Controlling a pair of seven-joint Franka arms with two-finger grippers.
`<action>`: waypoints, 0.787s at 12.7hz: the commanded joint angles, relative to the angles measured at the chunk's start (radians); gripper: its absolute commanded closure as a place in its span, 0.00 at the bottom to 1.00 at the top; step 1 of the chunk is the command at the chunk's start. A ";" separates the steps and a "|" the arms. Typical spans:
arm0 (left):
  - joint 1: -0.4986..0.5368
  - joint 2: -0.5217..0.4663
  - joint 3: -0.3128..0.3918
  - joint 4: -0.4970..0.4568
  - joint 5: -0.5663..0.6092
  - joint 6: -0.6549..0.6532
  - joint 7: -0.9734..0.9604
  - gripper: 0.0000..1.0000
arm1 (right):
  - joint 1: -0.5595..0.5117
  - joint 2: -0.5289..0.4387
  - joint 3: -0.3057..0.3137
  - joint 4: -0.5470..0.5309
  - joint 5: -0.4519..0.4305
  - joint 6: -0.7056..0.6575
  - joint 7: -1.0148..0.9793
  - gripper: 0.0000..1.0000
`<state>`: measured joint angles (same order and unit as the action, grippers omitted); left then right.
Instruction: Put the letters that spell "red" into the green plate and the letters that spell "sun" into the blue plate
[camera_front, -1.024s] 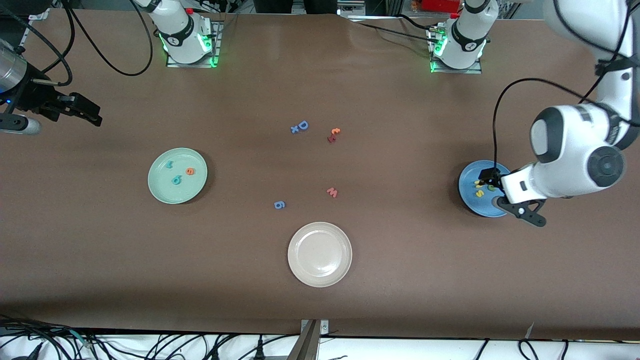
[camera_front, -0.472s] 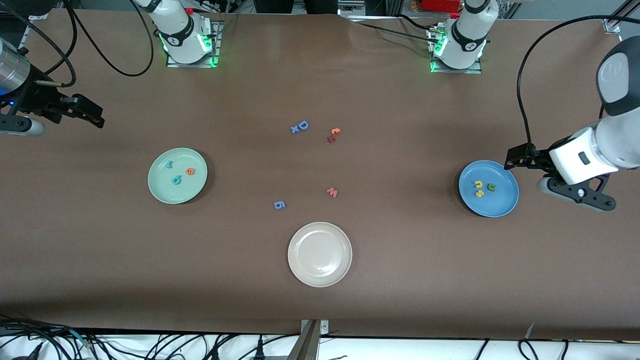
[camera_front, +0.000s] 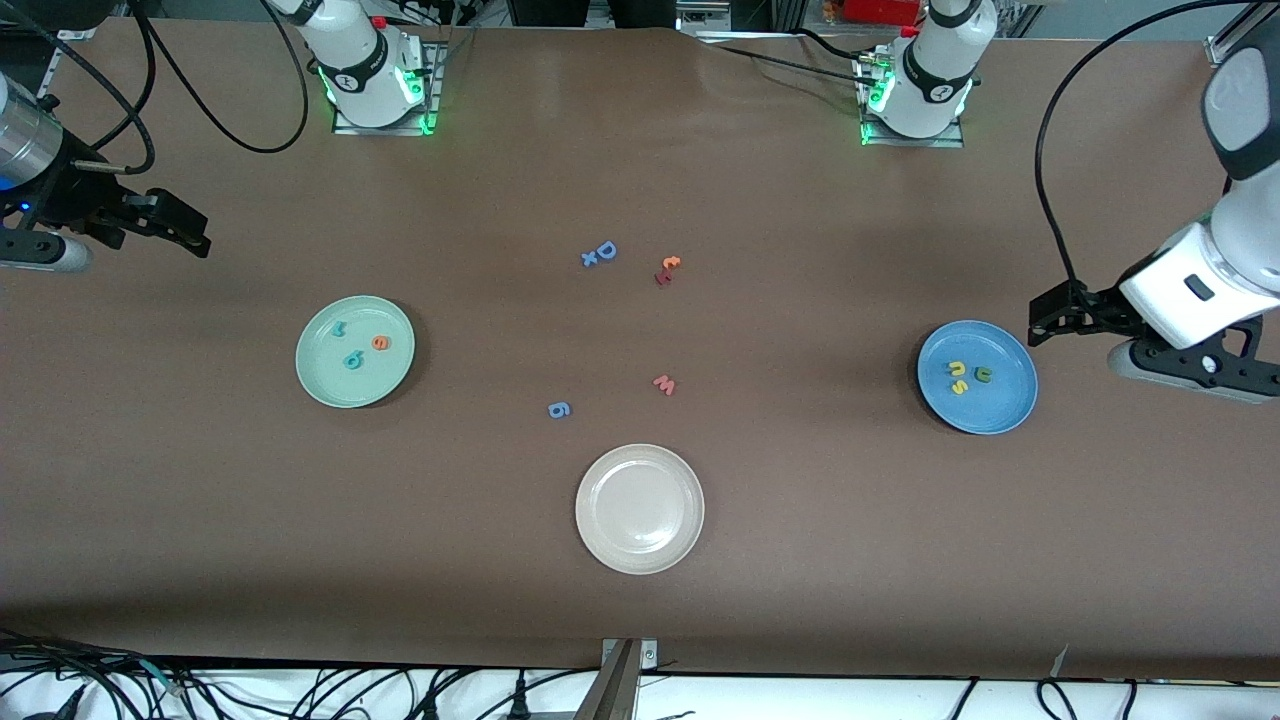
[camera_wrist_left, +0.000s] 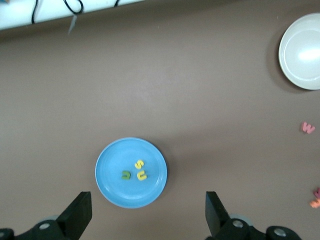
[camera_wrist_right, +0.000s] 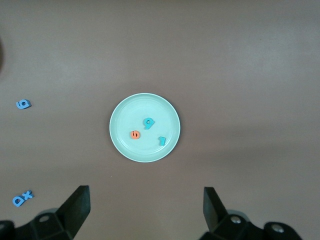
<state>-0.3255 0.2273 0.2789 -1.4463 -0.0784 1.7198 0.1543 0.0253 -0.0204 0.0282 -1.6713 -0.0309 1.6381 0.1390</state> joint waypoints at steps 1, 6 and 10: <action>0.022 -0.111 -0.032 -0.146 0.032 0.102 -0.016 0.00 | 0.010 0.011 -0.007 0.027 -0.011 -0.004 -0.007 0.00; 0.183 -0.178 -0.178 -0.226 0.091 0.195 -0.039 0.00 | 0.010 0.013 -0.007 0.030 -0.011 -0.004 -0.007 0.00; 0.310 -0.229 -0.359 -0.252 0.086 0.181 -0.230 0.00 | 0.010 0.017 -0.007 0.032 -0.009 -0.004 -0.007 0.00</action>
<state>-0.0610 0.0437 -0.0158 -1.6481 -0.0235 1.8942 0.0269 0.0266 -0.0173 0.0281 -1.6669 -0.0309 1.6394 0.1390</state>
